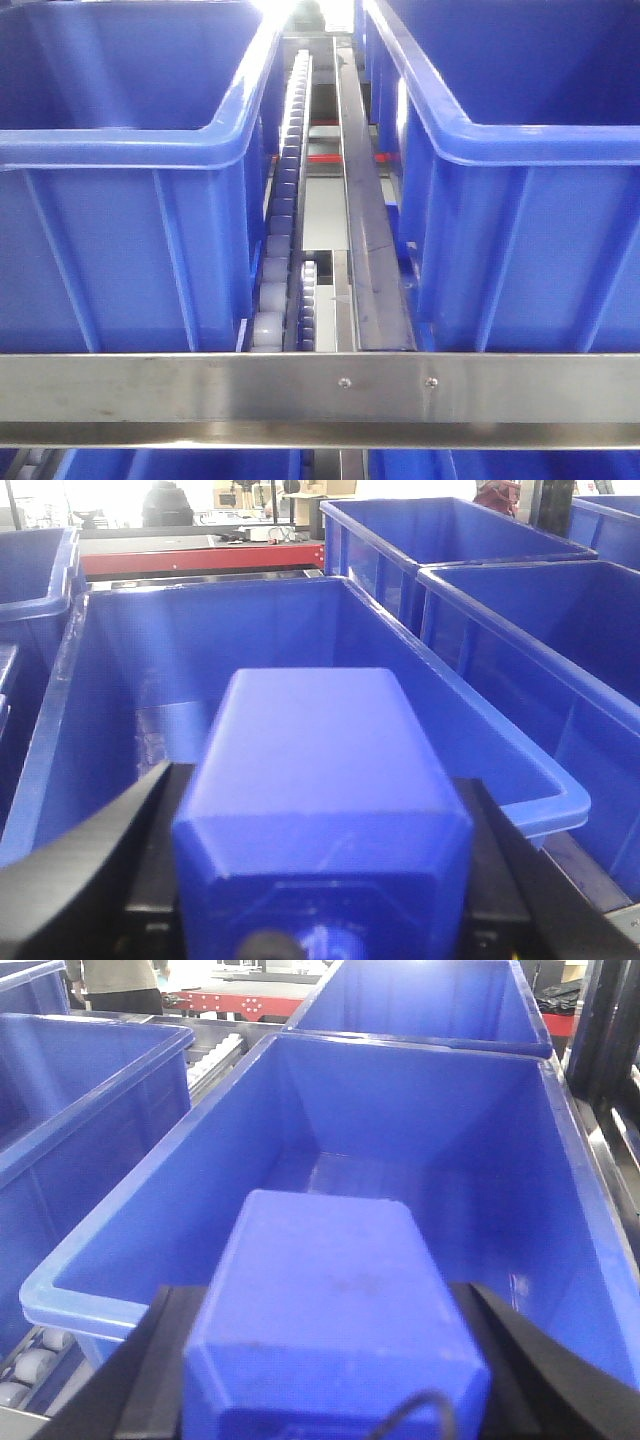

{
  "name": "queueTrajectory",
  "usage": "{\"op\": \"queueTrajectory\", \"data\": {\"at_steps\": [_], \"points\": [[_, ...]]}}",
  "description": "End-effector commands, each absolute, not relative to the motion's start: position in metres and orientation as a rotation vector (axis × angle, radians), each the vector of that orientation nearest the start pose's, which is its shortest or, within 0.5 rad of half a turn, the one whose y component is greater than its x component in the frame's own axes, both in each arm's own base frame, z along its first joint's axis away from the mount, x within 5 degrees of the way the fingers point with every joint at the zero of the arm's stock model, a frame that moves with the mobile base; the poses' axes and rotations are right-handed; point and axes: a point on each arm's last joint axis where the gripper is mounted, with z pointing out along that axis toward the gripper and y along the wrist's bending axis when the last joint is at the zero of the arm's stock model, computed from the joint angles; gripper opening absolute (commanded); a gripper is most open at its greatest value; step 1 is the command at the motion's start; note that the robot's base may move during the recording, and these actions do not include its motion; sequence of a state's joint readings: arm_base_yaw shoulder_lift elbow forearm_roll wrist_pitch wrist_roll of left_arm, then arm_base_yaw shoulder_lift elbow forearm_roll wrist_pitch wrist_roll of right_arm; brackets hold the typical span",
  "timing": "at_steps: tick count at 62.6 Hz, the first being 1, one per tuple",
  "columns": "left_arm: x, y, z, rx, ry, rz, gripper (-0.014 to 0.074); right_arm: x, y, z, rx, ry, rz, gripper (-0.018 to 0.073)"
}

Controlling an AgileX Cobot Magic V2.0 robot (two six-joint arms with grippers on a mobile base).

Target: Pick and sort blue part to right shelf

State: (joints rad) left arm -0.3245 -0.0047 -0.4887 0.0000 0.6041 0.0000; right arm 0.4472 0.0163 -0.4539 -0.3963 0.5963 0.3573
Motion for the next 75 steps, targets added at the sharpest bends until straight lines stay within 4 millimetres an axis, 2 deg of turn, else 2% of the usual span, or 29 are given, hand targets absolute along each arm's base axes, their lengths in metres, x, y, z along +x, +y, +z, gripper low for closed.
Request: {"op": "queueTrajectory", "data": {"at_steps": [1,48,54,64,75], "points": [[-0.002,0.001,0.330,0.232,1.441,-0.274,0.0281,0.019,-0.011,0.324,-0.193,1.496,0.188,0.0144],[-0.004,0.001,0.338,0.219,1.359,-0.281,0.0281,0.019,-0.011,0.324,-0.193,1.496,0.188,0.0144],[-0.002,0.001,0.344,0.216,1.302,-0.266,0.0281,0.019,-0.011,0.324,-0.193,1.496,0.188,0.0144],[0.027,-0.008,0.361,0.247,1.409,-0.223,0.0281,0.019,-0.011,0.324,-0.194,1.492,0.190,0.0144],[0.092,-0.030,0.383,0.252,1.617,-0.253,0.0281,0.019,-0.011,0.324,-0.194,1.490,0.190,0.0144]]}}
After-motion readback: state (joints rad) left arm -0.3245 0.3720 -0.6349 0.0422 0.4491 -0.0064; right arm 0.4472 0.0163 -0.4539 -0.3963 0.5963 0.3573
